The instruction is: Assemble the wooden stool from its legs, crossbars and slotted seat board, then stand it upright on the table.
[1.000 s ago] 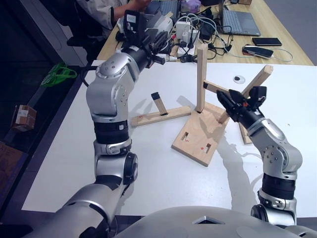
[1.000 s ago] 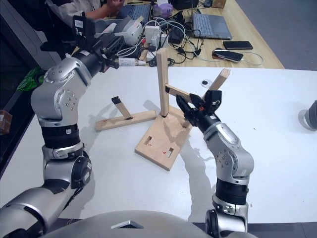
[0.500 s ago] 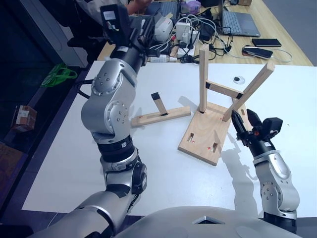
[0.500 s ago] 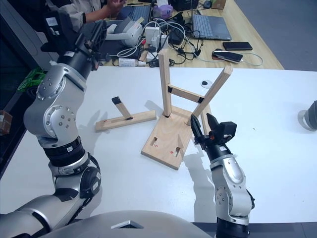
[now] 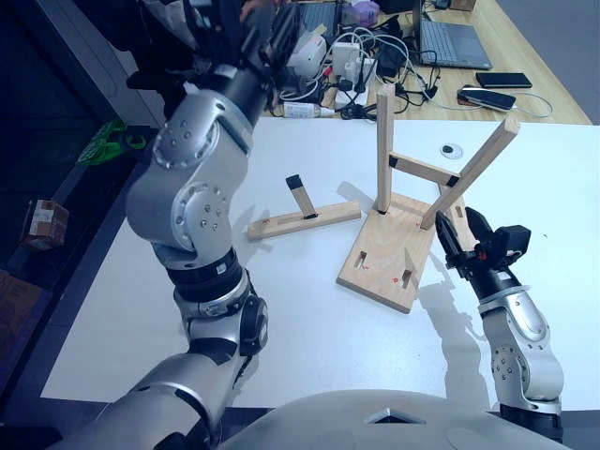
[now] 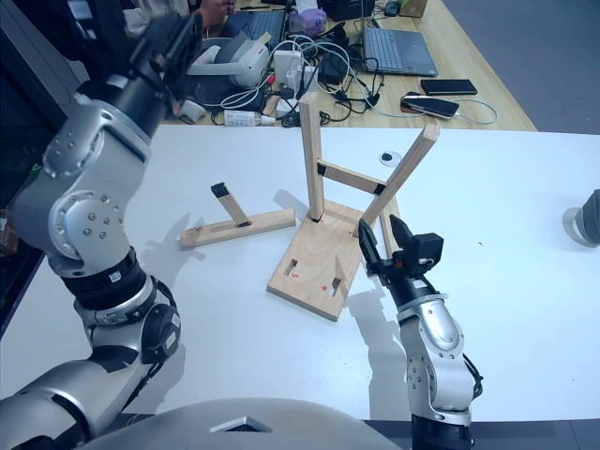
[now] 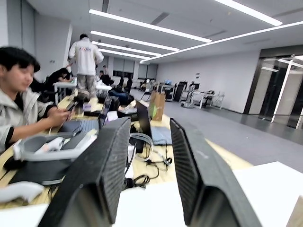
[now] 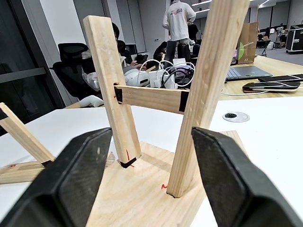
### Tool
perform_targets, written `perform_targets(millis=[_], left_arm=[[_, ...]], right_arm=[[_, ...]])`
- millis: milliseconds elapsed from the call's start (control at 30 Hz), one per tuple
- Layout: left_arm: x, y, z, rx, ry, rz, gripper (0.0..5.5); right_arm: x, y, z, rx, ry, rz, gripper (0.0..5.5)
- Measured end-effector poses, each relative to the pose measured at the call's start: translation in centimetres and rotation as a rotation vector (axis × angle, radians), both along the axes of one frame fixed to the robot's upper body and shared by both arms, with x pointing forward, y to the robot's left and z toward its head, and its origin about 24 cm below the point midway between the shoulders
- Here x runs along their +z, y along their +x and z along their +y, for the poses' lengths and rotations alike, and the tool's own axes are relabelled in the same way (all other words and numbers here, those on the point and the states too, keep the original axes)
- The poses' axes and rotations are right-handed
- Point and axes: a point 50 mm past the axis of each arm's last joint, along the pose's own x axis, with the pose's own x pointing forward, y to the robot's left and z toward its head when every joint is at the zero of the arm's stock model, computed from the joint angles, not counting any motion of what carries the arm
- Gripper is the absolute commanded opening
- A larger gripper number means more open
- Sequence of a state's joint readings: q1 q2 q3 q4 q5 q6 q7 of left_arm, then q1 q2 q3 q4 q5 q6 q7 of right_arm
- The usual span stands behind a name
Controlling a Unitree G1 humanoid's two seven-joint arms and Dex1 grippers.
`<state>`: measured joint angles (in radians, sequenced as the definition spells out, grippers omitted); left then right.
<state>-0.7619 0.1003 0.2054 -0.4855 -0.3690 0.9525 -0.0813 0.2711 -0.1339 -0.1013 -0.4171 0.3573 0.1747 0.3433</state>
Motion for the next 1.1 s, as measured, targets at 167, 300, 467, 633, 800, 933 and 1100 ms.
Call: perform_targets(millis=[167, 300, 467, 633, 800, 933, 1100], left_arm=[[-4.5, 0.7, -0.4, -0.006, 0.148, 0.261, 1.53], [-10.9, 1.0, -0.1, 0.005, 0.152, 0.599, 1.53], [-10.3, 1.9, -0.8, 0.008, 0.054, 0.536, 1.53], [-3.2, 1.1, -0.8, 0.008, -0.030, 0.146, 1.53], [-1.1, 0.9, 0.8, 0.099, -0.015, -0.058, 1.53], [-9.1, 2.8, 0.2, 0.079, 0.096, 0.362, 1.53], [-15.6, 1.4, 0.1, 0.034, 0.090, 0.748, 1.53]], right_arm=[[0.0, 0.2, 0.0, 0.001, 0.000, -0.003, 3.13], [0.1, 0.8, 0.1, 0.005, 0.003, -0.009, 3.13], [-0.1, 1.0, 0.1, 0.006, 0.005, -0.004, 3.13], [-0.1, 0.9, 0.3, 0.006, 0.011, -0.007, 3.13], [-0.5, 0.9, 0.0, -0.016, 0.014, -0.006, 3.13], [-0.4, 1.2, -0.1, -0.014, 0.012, -0.011, 3.13], [0.1, 2.3, -0.2, -0.010, 0.007, -0.037, 3.13]])
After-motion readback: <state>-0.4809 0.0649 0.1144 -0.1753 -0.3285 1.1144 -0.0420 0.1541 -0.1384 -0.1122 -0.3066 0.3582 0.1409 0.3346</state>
